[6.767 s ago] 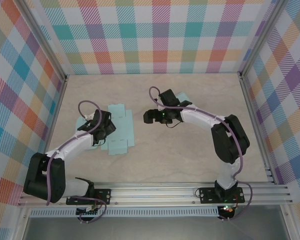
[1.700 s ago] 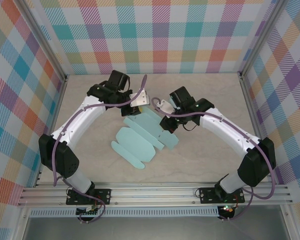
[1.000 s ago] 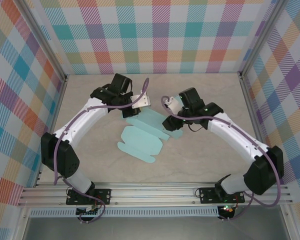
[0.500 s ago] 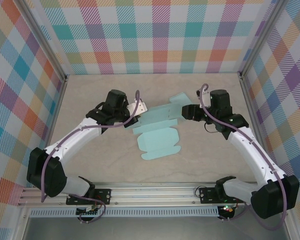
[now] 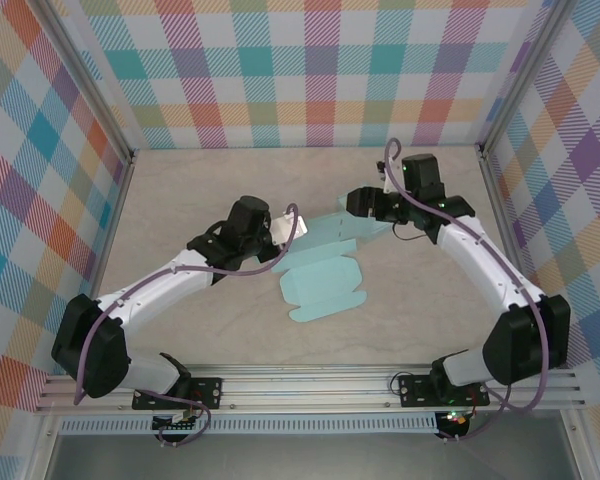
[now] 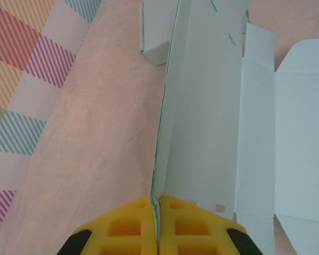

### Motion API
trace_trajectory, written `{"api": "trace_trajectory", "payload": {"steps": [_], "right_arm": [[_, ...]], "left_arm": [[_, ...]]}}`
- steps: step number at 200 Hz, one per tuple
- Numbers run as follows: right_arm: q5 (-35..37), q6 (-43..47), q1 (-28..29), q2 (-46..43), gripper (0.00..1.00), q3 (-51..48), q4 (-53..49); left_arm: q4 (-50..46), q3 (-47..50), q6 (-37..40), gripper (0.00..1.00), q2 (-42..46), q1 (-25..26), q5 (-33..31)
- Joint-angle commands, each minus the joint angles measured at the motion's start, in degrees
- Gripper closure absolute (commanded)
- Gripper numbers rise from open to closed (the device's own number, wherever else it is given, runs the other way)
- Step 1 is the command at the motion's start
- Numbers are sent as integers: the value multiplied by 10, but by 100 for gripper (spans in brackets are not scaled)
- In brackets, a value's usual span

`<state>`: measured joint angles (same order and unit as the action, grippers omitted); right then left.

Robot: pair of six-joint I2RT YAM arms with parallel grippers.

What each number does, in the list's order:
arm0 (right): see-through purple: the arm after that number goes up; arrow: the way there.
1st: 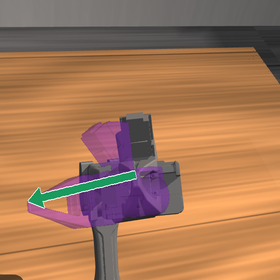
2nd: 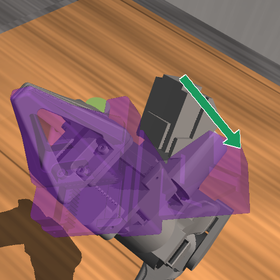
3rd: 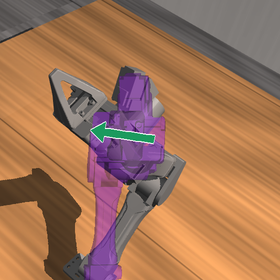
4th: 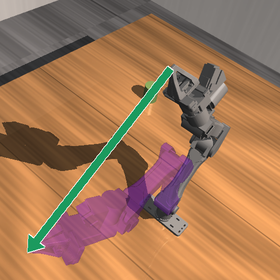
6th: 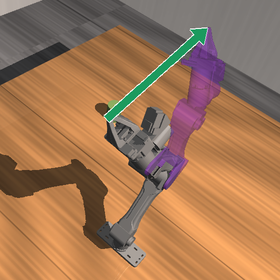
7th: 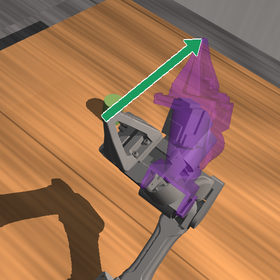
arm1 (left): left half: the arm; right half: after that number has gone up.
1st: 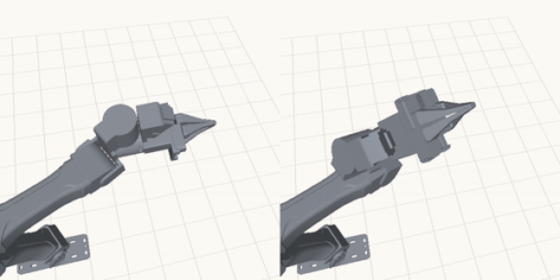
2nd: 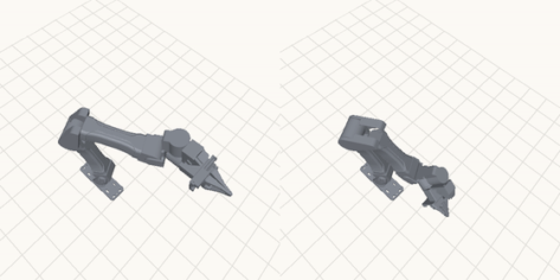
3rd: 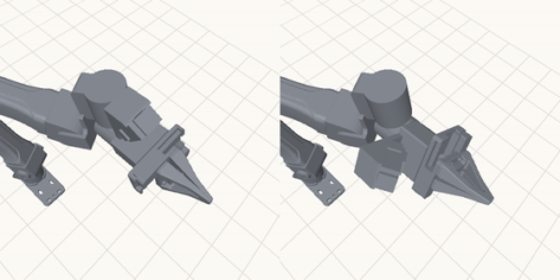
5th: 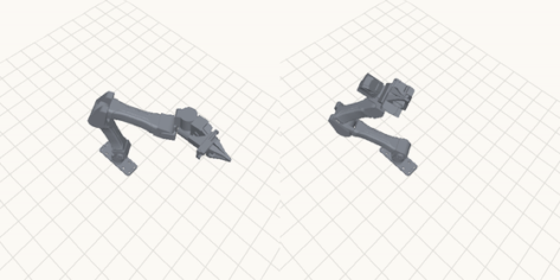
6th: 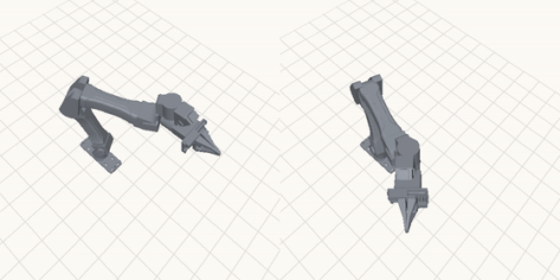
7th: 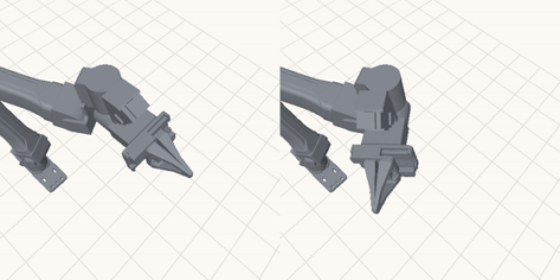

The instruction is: Fold the paper box

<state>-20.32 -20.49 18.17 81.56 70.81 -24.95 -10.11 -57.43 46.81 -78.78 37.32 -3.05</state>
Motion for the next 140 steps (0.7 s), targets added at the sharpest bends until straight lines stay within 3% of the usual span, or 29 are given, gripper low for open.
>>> {"api": "trace_trajectory", "payload": {"steps": [1,51,140], "right_arm": [[-34,-8,-1,36,29,23,0],[-76,-20,2,87,29,38,6],[-147,-67,7,104,33,1,52]], "left_arm": [[27,12,13,100,7,14,-38],[38,18,14,100,8,23,-54],[95,43,31,100,-3,37,-104]]}}
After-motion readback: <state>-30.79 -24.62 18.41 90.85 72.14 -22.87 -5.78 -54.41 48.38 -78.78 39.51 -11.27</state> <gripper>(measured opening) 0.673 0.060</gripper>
